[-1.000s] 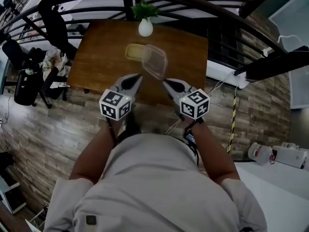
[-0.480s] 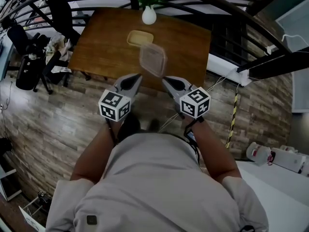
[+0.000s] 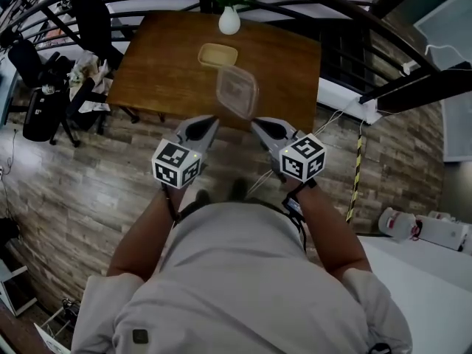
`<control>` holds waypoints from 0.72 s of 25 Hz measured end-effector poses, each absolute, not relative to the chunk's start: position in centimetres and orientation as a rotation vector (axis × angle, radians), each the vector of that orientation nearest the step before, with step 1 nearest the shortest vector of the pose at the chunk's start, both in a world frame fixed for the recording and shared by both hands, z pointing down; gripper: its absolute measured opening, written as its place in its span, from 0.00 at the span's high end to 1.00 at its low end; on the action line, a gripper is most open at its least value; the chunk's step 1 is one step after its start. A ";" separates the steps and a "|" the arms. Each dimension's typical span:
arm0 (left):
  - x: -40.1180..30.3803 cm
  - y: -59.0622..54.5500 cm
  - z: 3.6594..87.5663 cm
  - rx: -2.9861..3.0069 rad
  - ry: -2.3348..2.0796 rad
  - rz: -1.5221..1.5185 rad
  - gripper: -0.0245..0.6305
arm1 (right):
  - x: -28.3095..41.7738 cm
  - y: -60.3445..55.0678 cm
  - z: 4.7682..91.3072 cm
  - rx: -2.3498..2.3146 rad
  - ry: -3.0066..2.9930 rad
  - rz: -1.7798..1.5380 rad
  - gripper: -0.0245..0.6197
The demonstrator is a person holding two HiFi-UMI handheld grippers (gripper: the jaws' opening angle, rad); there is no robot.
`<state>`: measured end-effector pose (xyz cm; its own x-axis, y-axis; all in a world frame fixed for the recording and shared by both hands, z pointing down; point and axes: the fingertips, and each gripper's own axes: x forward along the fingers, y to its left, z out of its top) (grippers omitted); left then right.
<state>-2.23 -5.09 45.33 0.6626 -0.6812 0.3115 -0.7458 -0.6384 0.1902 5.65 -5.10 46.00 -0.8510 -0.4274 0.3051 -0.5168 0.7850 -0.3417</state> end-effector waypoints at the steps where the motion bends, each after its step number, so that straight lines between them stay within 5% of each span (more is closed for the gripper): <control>1: -2.8 -4.5 45.1 2.582 -1.132 0.307 0.96 | 5.1 -4.6 45.7 0.748 -2.768 0.617 0.95; 18: -11.1 6.9 43.6 2.633 -1.077 0.294 0.96 | -2.5 7.0 43.8 0.841 -2.789 0.568 0.95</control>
<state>-11.05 6.85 43.58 0.7013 -0.6510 0.2903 -0.7082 -0.6828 0.1797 -2.53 7.02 43.78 -0.8257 -0.4954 0.2699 -0.5615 0.7680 -0.3080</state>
